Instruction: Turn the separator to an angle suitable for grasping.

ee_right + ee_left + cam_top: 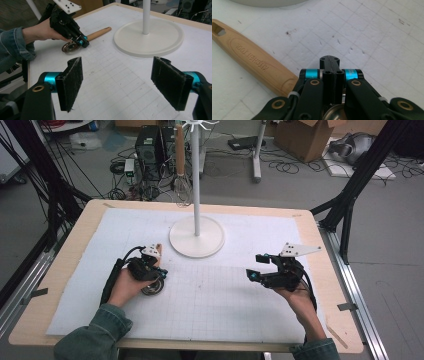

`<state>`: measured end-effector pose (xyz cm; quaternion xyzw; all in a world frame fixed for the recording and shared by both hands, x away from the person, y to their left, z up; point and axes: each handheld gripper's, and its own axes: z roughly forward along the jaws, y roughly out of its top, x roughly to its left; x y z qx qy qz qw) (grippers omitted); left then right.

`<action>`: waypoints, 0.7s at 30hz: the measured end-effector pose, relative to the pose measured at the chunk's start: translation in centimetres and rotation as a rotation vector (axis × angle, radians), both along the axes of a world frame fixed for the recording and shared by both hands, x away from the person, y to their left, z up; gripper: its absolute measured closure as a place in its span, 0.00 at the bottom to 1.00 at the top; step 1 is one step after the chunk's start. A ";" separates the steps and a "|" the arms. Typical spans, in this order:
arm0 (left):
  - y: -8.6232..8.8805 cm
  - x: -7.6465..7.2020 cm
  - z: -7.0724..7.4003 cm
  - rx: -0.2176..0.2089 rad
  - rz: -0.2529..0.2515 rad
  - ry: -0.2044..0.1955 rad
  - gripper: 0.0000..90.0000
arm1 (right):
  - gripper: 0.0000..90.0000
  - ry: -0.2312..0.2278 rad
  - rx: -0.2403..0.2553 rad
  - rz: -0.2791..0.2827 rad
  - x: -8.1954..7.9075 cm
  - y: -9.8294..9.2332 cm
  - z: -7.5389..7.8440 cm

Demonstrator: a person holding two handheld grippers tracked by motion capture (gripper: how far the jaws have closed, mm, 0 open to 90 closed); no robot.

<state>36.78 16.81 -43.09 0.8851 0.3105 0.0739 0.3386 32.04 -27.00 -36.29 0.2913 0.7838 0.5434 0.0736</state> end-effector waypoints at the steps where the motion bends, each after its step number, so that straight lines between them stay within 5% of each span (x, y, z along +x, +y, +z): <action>1: 0.2 -0.2 -0.1 -0.008 0.002 0.004 1.00 | 0.27 0.003 0.001 0.003 0.0 0.1 0.0; 21: 2.8 -2.8 0.0 -0.004 -0.013 -0.001 1.00 | 0.27 0.010 -0.016 0.026 0.3 1.6 -0.1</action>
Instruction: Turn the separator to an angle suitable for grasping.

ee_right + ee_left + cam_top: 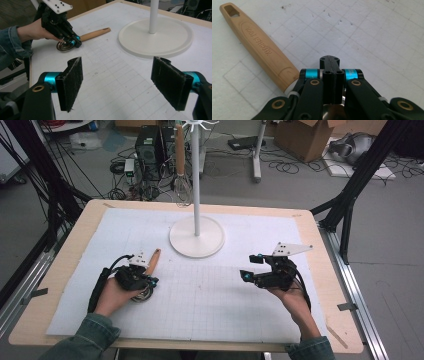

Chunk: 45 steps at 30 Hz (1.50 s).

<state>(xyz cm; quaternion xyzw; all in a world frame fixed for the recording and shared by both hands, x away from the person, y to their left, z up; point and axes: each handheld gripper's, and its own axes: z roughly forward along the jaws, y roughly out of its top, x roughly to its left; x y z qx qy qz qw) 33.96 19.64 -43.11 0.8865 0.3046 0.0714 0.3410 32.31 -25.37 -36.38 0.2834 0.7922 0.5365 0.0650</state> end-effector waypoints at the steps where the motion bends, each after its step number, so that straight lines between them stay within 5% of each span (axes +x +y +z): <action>1: 0.2 -0.1 0.0 0.004 -0.002 -0.002 1.00 | 0.27 0.000 0.000 0.000 0.0 0.0 0.0; 15: 1.8 -0.9 0.5 -0.025 -0.001 -0.034 1.00 | 0.27 0.009 -0.004 0.006 0.0 0.5 -0.2; 24: 3.2 1.3 1.8 -0.067 0.141 -0.126 1.00 | 0.27 0.009 -0.007 0.005 -0.1 0.4 -0.2; 34: 3.8 3.2 0.3 -0.087 0.267 -0.107 1.00 | 0.27 0.013 -0.017 0.006 -0.1 0.4 -0.3; 45: 3.6 4.0 -0.8 -0.084 0.264 -0.052 1.00 | 0.27 0.016 -0.017 0.007 -0.2 0.2 -0.5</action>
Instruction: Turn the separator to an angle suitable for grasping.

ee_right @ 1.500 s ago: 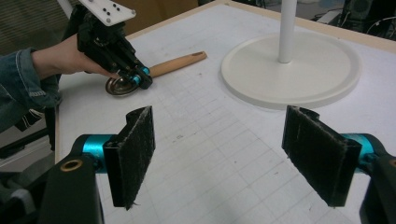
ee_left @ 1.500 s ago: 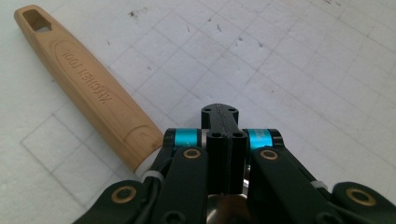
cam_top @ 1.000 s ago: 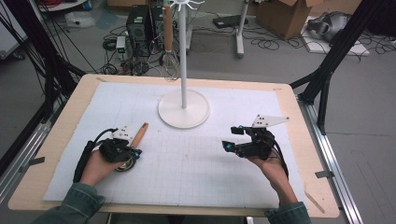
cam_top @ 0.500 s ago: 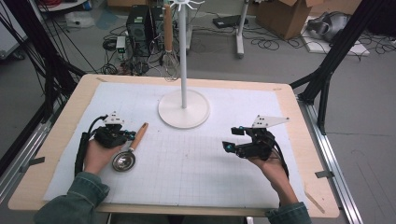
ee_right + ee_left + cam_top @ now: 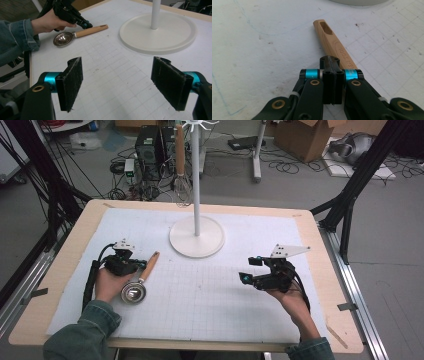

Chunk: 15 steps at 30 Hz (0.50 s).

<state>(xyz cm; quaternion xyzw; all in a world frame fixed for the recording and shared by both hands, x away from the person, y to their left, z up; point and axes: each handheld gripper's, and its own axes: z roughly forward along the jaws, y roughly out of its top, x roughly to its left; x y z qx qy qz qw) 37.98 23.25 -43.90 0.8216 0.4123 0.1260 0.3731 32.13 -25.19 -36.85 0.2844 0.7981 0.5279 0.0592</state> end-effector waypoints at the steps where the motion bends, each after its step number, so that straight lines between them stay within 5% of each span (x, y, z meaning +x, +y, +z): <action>1: -0.1 0.0 0.0 -0.001 -0.005 0.001 1.00 | 0.27 -0.001 -0.001 0.000 0.0 0.0 0.0; 15: -1.4 -0.5 0.1 -0.029 -0.108 0.027 1.00 | 0.27 0.005 -0.005 0.000 0.1 0.0 -0.3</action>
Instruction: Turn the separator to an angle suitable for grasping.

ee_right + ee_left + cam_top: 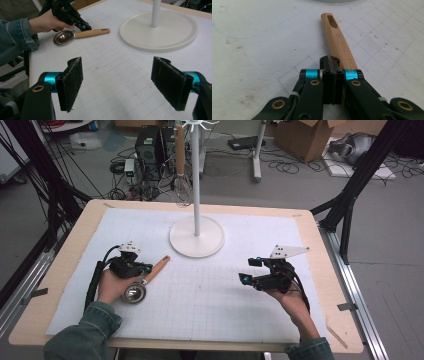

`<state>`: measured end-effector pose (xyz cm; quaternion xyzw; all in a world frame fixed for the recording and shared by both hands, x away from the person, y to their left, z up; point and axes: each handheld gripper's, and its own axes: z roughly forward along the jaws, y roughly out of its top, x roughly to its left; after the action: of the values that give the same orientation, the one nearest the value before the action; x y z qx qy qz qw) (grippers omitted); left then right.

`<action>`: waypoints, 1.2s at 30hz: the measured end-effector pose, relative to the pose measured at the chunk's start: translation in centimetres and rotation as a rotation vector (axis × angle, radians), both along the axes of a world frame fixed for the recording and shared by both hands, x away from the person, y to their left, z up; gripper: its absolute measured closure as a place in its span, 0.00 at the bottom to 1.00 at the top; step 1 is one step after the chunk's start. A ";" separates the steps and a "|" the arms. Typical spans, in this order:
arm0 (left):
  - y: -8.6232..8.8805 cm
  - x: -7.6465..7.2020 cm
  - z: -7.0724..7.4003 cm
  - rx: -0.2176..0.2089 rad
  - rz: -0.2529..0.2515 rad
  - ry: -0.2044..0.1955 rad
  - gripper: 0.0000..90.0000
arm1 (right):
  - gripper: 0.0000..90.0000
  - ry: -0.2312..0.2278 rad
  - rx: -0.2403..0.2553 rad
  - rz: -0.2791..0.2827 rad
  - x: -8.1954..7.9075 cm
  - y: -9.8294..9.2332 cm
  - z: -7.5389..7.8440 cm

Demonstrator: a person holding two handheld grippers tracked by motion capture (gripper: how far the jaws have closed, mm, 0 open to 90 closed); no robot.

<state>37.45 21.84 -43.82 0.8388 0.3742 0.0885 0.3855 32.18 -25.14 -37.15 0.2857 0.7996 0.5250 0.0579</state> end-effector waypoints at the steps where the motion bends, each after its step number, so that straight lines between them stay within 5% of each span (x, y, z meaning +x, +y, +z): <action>1: -0.1 -0.1 0.0 -0.002 -0.007 0.001 1.00 | 0.27 0.000 -0.001 0.000 0.0 0.0 0.0; 17: -2.2 -0.7 0.4 0.037 -0.126 0.015 1.00 | 0.27 0.006 -0.002 0.004 0.0 0.0 -0.3; 36: -1.8 -1.0 1.9 -0.011 -0.137 -0.026 0.91 | 0.27 0.008 -0.022 0.000 0.0 0.4 -0.7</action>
<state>36.50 20.05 -41.88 0.8590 0.3113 0.0707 0.4003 32.16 -24.78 -37.88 0.2870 0.8057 0.5150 0.0576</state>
